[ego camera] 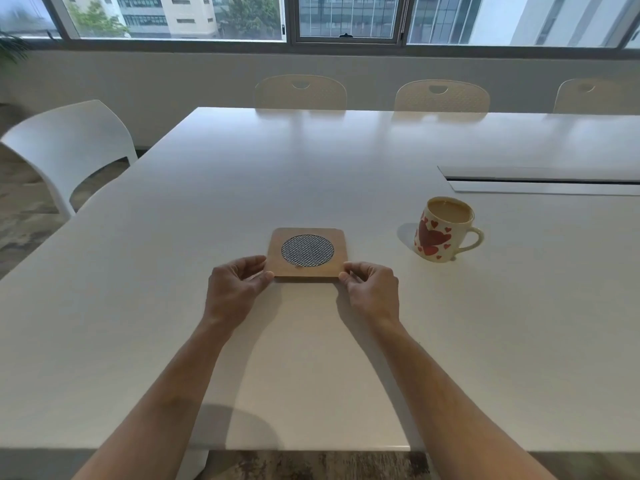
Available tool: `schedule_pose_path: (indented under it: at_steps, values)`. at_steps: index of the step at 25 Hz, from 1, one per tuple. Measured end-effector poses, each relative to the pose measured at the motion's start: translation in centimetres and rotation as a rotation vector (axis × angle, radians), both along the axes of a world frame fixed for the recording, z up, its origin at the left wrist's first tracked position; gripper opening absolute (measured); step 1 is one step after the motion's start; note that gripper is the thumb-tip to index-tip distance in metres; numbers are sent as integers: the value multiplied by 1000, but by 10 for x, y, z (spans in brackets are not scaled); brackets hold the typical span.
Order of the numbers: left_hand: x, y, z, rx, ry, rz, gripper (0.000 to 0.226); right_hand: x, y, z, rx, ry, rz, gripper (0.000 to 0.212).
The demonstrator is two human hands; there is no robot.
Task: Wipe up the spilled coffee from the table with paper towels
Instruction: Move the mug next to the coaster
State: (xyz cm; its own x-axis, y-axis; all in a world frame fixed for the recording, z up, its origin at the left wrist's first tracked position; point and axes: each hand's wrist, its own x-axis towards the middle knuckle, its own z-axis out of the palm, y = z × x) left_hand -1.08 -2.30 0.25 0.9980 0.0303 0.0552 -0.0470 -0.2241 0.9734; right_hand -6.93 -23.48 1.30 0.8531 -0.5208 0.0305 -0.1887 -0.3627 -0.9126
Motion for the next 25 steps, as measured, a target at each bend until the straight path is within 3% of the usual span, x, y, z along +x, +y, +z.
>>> schedule_pose_path:
  at_steps: [5,8,16,19,22,25]
  values:
    - [1,8,4,140,-22,-39,38,-2,6,-3,-96,10,18,22]
    - [1,8,7,326,-94,-59,42,-6,10,-3,-157,-3,25,19]
    - [18,3,1,662,-184,-282,86,-6,1,0,-134,-86,-15,25]
    - [26,3,0,757,-208,-343,91,-9,-19,9,-82,-216,-199,17]
    - [30,5,-3,803,-216,-377,92,-11,-54,15,-14,-358,-525,13]
    - [31,4,-6,838,-241,-384,95,-6,-98,11,39,-409,-733,29]
